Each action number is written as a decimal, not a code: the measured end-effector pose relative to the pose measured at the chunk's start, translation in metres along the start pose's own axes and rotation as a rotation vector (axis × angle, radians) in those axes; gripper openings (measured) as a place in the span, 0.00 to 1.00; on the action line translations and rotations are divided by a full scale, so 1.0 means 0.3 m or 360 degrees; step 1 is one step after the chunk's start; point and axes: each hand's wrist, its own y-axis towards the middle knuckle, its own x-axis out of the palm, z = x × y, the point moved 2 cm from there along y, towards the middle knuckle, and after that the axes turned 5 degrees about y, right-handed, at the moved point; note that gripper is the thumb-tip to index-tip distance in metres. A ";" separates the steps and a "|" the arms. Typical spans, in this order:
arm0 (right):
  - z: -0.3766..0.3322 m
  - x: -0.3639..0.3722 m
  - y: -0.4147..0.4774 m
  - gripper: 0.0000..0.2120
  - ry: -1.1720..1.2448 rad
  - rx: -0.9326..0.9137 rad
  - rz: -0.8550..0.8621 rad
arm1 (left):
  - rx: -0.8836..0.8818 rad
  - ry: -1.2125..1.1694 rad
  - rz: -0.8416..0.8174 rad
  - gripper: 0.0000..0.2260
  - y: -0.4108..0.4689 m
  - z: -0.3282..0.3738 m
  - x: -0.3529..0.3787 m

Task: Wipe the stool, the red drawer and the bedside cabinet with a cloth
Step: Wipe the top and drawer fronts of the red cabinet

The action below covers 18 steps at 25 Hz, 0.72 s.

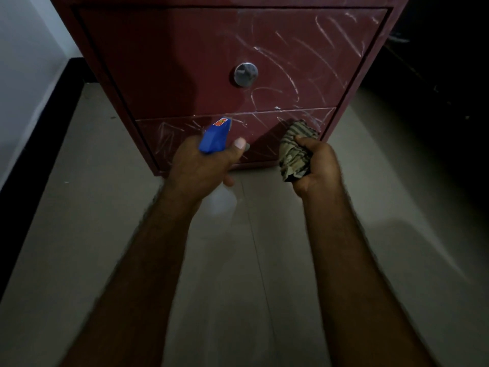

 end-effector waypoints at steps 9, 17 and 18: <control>-0.017 -0.028 0.020 0.12 0.0056 -0.0016 0.0024 | 0.0143 0.0160 -0.0120 0.20 0.023 0.035 0.058; -0.073 -0.058 0.024 0.15 0.0079 -0.0055 0.0042 | 0.0208 0.0268 -0.0178 0.23 0.028 0.077 0.097; -0.080 -0.061 0.023 0.15 0.0084 -0.0061 0.0050 | 0.0209 0.0282 -0.0183 0.22 0.031 0.086 0.101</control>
